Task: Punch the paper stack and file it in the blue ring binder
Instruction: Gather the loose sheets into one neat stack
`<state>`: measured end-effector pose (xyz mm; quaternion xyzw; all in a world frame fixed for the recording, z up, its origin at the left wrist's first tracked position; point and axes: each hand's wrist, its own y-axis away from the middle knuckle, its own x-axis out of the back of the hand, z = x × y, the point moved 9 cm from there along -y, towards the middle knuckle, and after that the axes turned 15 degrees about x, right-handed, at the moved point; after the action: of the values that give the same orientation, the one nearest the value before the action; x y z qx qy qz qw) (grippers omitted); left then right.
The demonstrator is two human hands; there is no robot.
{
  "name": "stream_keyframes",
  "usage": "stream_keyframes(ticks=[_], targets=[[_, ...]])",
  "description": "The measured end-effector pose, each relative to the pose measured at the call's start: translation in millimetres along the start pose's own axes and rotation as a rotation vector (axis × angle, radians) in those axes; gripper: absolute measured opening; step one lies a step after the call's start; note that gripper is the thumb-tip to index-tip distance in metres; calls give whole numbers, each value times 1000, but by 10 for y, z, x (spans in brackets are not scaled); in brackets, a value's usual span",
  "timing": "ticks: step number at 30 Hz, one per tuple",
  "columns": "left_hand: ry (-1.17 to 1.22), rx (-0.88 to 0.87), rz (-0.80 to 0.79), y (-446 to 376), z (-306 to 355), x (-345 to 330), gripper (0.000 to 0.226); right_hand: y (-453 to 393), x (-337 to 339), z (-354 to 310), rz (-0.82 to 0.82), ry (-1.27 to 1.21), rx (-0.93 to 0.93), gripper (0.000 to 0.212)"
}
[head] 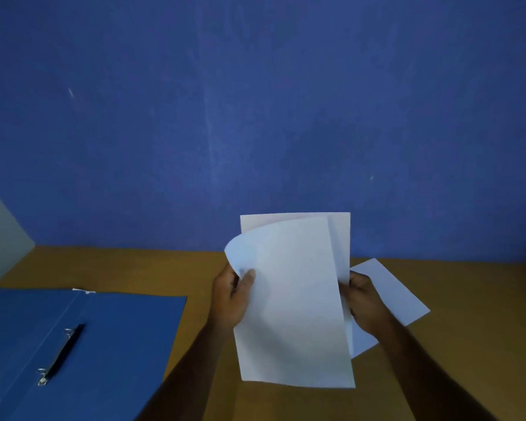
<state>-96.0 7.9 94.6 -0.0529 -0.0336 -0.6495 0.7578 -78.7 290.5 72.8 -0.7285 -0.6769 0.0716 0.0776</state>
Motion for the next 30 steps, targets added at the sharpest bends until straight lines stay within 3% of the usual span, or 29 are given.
stream_keyframes(ticks=[1, 2, 4, 7, 10, 13, 15, 17, 20, 23, 26, 30], targets=[[33, 49, -6, -13, -29, 2, 12, -3, -17, 28, -17, -6, -13, 30], [55, 88, -4, -35, -79, 10, 21, 1, -41, 11, -20, -16, -28, 14], [74, 112, 23, -53, -138, 29, 34, 5, -44, 67, -28, 7, -58, 22], [179, 142, 69, -83, -179, 62, 13, 23, -76, 117, -45, 26, -85, 23], [382, 277, 26, -102, -281, 18, 24, 40, -89, 187, -48, 31, -127, 26], [356, 335, 66, -88, -337, 16, 23, 41, -138, 221, -66, 22, -141, 26], [333, 332, 121, -92, -361, 45, 20, 53, -126, 230, 9, 1, -194, 24], [338, 322, 167, -104, -371, 67, 16, 83, -125, 220, 71, -17, -253, 38], [323, 288, 231, -116, -314, 95, 8, 81, -227, 89, 13, -65, -159, 38], [402, 270, 275, -130, -286, 96, 27, 65, -279, 5, -41, 3, -26, 30], [460, 302, 224, -156, -302, 37, 45, 29, -256, 41, -18, 20, -3, 23], [343, 398, 35, -213, -384, -68, 34, -3, -218, 140, -32, -10, -29, 27]])
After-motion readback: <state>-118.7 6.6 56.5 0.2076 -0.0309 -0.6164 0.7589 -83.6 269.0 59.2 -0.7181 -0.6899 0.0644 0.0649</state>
